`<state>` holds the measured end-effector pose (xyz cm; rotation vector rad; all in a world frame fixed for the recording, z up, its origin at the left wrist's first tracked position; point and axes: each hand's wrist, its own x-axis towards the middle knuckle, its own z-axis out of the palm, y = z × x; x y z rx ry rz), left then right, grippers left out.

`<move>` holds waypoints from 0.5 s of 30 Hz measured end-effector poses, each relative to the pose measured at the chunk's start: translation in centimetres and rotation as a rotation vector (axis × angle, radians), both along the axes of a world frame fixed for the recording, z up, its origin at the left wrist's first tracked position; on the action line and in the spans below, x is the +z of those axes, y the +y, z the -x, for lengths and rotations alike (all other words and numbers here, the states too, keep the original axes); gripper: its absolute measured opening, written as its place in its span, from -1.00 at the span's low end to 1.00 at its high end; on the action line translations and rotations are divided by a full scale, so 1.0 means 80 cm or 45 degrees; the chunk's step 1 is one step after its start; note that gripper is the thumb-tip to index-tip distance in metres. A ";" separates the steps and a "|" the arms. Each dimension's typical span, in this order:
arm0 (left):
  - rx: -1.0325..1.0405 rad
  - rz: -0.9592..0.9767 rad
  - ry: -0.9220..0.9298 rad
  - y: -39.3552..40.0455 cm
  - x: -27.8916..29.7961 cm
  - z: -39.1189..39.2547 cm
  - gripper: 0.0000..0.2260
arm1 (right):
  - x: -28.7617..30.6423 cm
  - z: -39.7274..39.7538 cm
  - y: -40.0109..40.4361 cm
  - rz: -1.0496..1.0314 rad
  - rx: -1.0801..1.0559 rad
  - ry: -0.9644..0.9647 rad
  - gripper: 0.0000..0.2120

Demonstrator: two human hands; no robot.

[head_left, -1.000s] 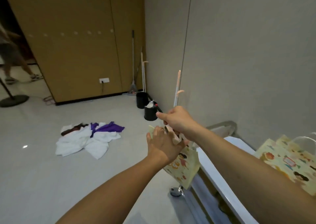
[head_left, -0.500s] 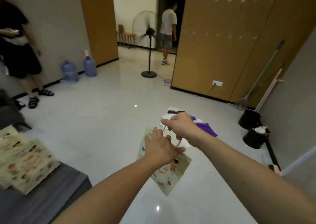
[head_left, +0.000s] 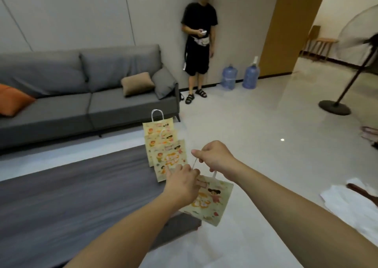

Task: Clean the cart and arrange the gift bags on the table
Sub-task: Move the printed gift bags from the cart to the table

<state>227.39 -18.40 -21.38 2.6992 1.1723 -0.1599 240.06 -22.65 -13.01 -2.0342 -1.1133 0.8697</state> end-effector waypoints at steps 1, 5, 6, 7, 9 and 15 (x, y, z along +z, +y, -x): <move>0.047 -0.006 0.030 0.016 -0.002 0.005 -0.67 | -0.005 0.001 0.023 0.011 0.061 0.010 -0.58; 0.215 -0.033 0.124 0.077 -0.012 0.012 -0.66 | -0.023 -0.003 0.109 0.020 0.259 0.062 -0.66; 0.258 -0.022 0.142 0.091 -0.013 0.012 -0.67 | -0.027 -0.004 0.127 0.019 0.306 0.071 -0.67; 0.300 -0.003 0.161 0.103 -0.015 0.011 -0.66 | -0.032 -0.003 0.143 0.028 0.352 0.079 -0.68; 0.383 0.048 0.187 0.125 -0.022 0.010 -0.64 | -0.045 0.000 0.168 0.046 0.426 0.061 -0.61; 0.486 0.221 0.188 0.171 -0.071 0.005 -0.58 | -0.092 0.006 0.231 0.113 0.523 -0.062 -0.52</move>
